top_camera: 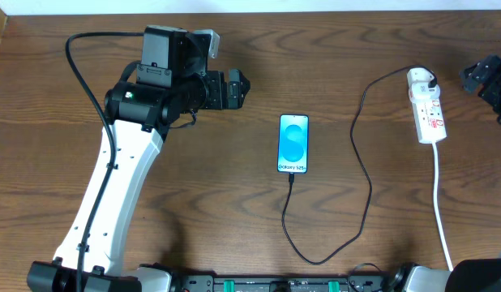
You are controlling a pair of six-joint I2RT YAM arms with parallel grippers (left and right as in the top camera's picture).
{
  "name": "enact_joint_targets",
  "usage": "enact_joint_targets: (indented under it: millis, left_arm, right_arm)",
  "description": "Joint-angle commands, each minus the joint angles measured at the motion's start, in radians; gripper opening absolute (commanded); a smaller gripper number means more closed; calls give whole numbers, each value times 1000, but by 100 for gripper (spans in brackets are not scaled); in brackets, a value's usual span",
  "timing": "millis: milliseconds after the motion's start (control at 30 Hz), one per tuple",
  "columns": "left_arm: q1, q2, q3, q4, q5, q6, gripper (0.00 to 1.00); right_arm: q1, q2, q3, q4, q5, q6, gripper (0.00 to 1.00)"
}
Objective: Plug charger to phone and switch on socket
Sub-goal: 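Lift the right gripper up and away from the power strip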
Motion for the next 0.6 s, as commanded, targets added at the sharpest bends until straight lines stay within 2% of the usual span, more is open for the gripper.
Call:
enact_joint_targets:
  millis: [0,300,400,567]
  left_arm:
    - [0,-6,2,-2,-11,14,100]
    - [0,-32,-69,26,-119,14,100]
    - [0,-85,-162,110,-137,14,100]
    - [0,-249,-420,356,-147,14,100]
  right_arm:
    - [-3,-9,5,-1,5,10,99]
    - [-3,-9,5,-1,5,10,99]
    - [-3,-9,5,-1,5,10,99]
    - [-3,-9,5,-2,6,10,99]
